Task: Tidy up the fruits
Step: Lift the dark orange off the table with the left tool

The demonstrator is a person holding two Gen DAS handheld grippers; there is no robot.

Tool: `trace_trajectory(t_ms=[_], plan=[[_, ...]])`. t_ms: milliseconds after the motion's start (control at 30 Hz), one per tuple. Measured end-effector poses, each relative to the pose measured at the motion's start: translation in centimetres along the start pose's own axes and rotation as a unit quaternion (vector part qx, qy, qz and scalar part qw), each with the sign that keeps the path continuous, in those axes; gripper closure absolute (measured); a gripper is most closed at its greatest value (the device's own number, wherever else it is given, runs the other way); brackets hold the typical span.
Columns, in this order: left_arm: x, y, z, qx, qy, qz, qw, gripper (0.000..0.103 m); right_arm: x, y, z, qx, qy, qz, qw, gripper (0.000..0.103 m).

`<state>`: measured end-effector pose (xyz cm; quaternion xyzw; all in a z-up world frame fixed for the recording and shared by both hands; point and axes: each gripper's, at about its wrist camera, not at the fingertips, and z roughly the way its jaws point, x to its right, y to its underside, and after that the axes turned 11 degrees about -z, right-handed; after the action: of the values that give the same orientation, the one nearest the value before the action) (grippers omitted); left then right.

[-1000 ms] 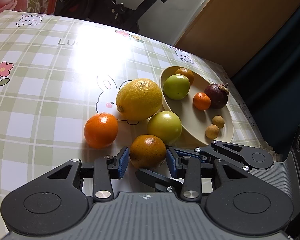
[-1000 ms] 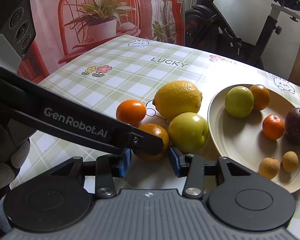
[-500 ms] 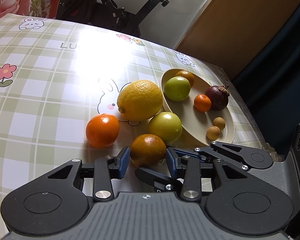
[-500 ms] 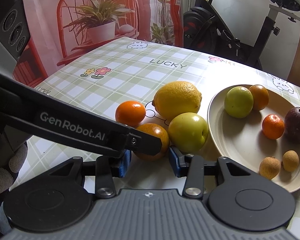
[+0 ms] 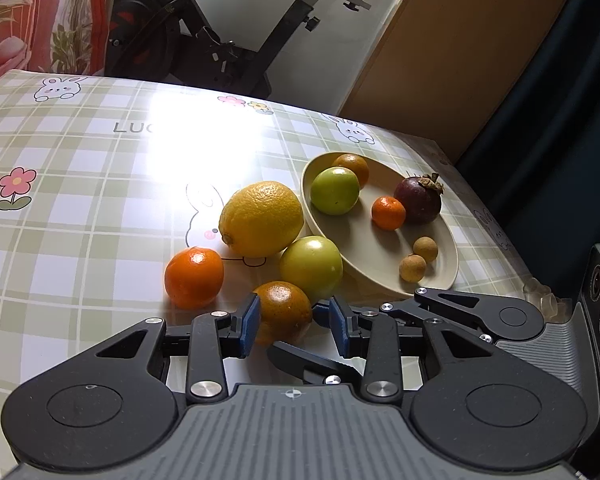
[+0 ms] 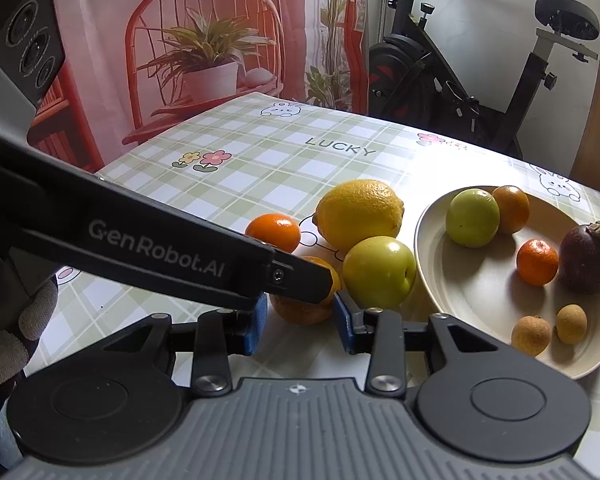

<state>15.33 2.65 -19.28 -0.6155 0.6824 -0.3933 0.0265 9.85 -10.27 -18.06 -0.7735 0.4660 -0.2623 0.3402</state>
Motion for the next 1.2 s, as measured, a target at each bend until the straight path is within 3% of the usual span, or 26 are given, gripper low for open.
trace_trajectory(t_ms=[433, 933, 1200], plan=[[-1.4, -0.4, 1.6, -0.019, 0.005, -0.015, 0.9997, 0.062, 0.0, 0.4, -0.1, -0.007, 0.002, 0.005, 1.0, 0.063], [-1.5, -0.4, 1.7, -0.015, 0.011, -0.013, 0.9997, 0.062, 0.5, 0.1, 1.4, -0.017, -0.001, 0.022, 1.0, 0.056], [-1.3, -0.3, 1.6, -0.016, 0.008, -0.012, 0.9998, 0.062, 0.9, 0.2, 1.1, -0.014, -0.009, 0.036, 0.999, 0.058]])
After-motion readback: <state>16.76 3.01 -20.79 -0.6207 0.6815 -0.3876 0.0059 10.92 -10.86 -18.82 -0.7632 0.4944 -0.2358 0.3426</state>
